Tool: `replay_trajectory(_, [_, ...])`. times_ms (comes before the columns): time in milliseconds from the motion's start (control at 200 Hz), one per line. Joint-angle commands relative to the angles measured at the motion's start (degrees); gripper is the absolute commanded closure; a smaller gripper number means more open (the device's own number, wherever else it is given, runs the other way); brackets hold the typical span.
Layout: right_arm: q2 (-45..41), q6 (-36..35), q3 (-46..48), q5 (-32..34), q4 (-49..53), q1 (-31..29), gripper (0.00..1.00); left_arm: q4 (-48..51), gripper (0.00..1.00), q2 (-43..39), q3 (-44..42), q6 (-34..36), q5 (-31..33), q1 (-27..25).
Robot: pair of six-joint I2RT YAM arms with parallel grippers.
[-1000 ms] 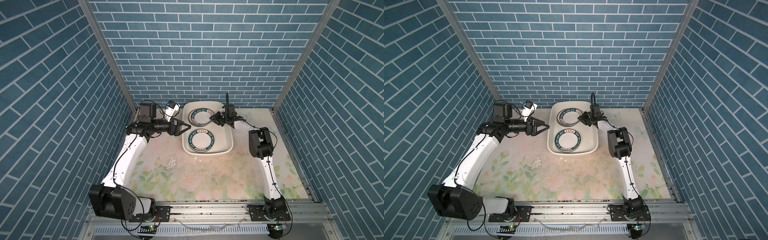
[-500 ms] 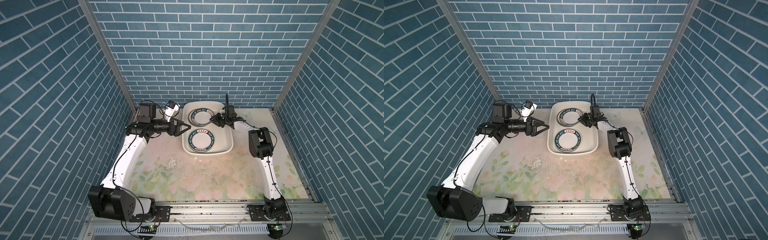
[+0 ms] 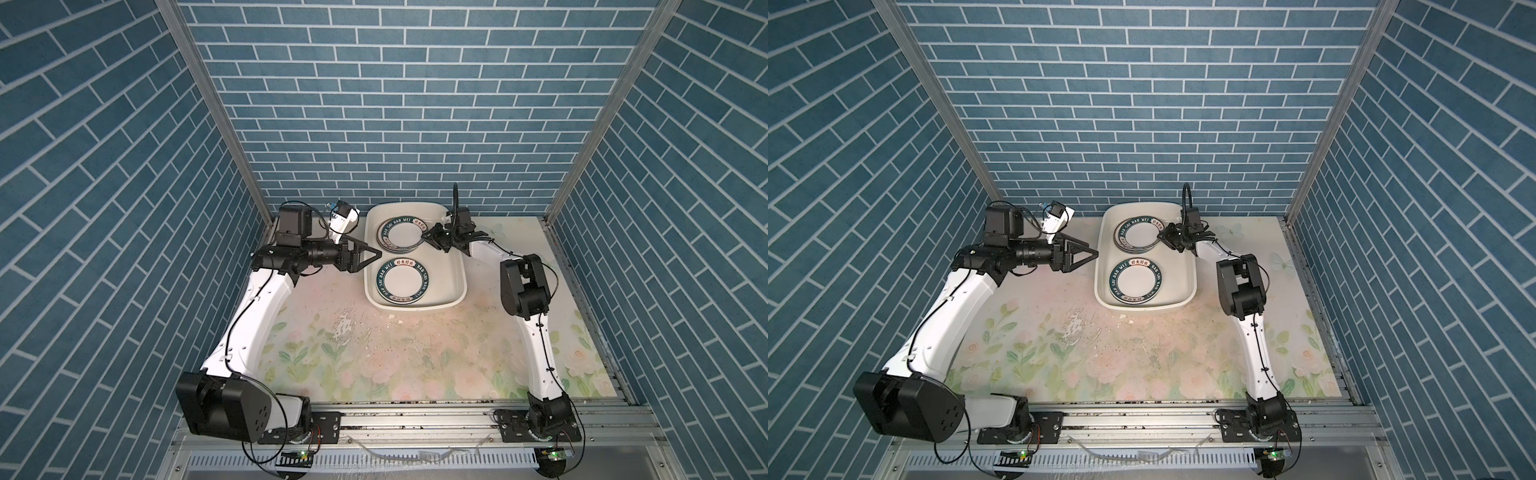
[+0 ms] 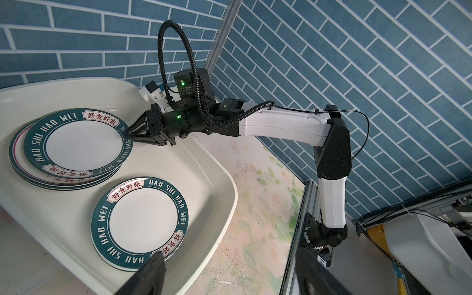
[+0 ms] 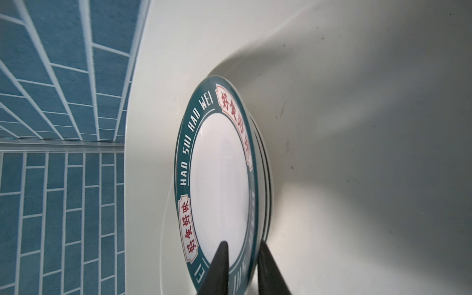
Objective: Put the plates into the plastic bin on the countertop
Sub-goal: 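Lay the plate flat on the stack and open the right gripper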
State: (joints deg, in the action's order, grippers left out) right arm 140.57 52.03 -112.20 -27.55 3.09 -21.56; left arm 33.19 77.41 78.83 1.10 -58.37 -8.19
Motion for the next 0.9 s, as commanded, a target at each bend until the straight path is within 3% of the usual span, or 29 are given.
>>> replay_trajectory(0, [-1.8,-0.9,-0.8,0.7,0.5,-0.3,0.81,0.6,0.18,-0.5,0.6,0.9,-1.0,-0.4])
replay_trajectory(305, [-0.7,-0.6,-1.8,0.3,1.0,-0.7,0.88,0.5,0.18,-0.4,0.6,0.9,-1.2,-0.4])
replay_trajectory(890, [1.1,-1.0,-4.7,-0.4,4.3,-1.5,0.85,0.6,0.18,-0.8,0.5,1.1,-1.2,-0.5])
